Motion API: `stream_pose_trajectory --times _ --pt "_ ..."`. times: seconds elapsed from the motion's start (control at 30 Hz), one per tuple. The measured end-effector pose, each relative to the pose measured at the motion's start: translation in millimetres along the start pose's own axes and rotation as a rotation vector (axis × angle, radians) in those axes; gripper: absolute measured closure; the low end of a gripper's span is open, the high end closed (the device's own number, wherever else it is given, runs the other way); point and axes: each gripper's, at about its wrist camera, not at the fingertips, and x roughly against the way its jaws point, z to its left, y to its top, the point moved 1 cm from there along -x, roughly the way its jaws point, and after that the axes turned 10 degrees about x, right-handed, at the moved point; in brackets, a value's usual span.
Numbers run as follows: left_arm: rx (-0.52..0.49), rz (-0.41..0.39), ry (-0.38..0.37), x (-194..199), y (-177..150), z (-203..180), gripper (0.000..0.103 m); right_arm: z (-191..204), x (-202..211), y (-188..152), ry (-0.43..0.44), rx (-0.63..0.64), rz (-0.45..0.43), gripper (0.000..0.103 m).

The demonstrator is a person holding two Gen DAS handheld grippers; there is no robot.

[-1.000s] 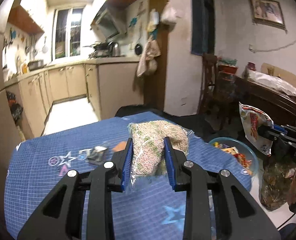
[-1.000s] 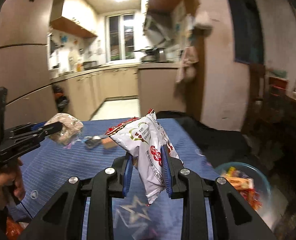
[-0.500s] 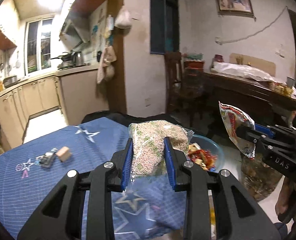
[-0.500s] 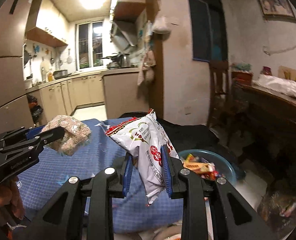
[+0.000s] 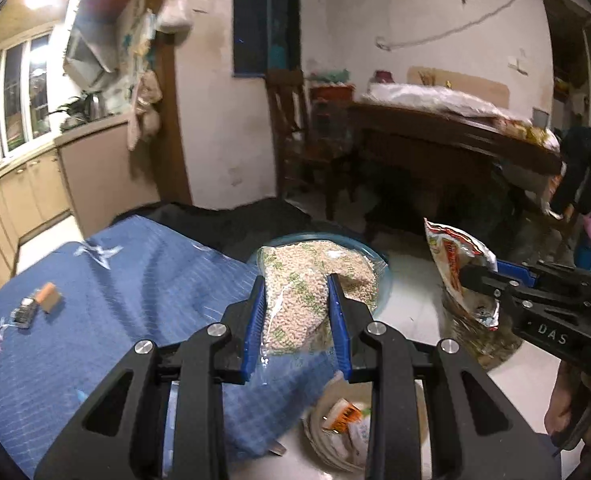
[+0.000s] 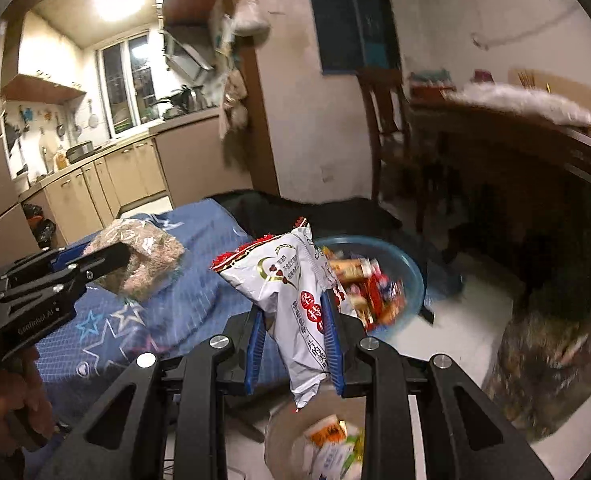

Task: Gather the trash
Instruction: 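Carry the grain bag and snack bag with both tools over the white bucket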

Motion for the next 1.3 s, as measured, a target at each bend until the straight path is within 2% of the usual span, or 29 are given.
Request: stream_pose_trajectory --times 0.2,0.47,0.93,1.3 --pt "-0.030 0.093 -0.019 -33.5 -28.7 -23.0 0.074 -22.7 -29.0 -30.3 0.017 -0.079 0.091 0.075" --pt "-0.072 0.204 -0.013 -77.7 -68.1 -46.1 0.074 -51.7 -72.7 -94.9 0.029 -0.170 0.227 0.075" --pt "-0.114 0.399 0.009 -148.2 -133.7 -54.4 0.074 -57.3 -149.5 -160.0 0.050 -0.235 0.415 0.075" --pt "-0.127 0.491 0.024 -179.6 -167.1 -52.3 0.074 -49.6 -188.1 -199.4 0.088 -0.287 0.504 0.075"
